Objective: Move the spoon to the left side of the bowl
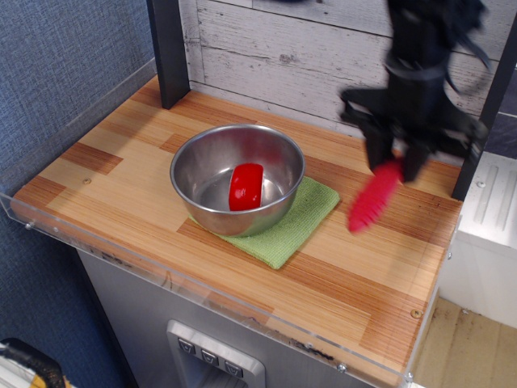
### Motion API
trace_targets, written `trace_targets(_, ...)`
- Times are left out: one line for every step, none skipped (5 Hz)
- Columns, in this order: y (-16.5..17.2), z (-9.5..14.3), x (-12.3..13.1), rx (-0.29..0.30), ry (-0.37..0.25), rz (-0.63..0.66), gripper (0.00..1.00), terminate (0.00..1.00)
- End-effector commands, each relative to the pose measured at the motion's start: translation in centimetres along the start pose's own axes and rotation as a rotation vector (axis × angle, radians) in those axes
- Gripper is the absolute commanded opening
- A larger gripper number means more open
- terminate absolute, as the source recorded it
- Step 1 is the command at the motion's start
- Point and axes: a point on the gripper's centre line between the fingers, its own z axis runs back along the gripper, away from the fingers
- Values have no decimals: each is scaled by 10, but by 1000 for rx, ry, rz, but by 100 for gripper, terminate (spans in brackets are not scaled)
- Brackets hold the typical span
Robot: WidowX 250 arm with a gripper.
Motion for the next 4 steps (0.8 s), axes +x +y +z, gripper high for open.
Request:
trace_targets(95, 33, -8, -48, -6, -106, 0, 0)
trace_targets(121, 35, -7, -12, 39, -102, 0, 0)
trace_targets(147, 38, -12, 32, 69, -35, 0, 0)
trace_targets(169, 45, -19, 79, 82, 23, 0, 0)
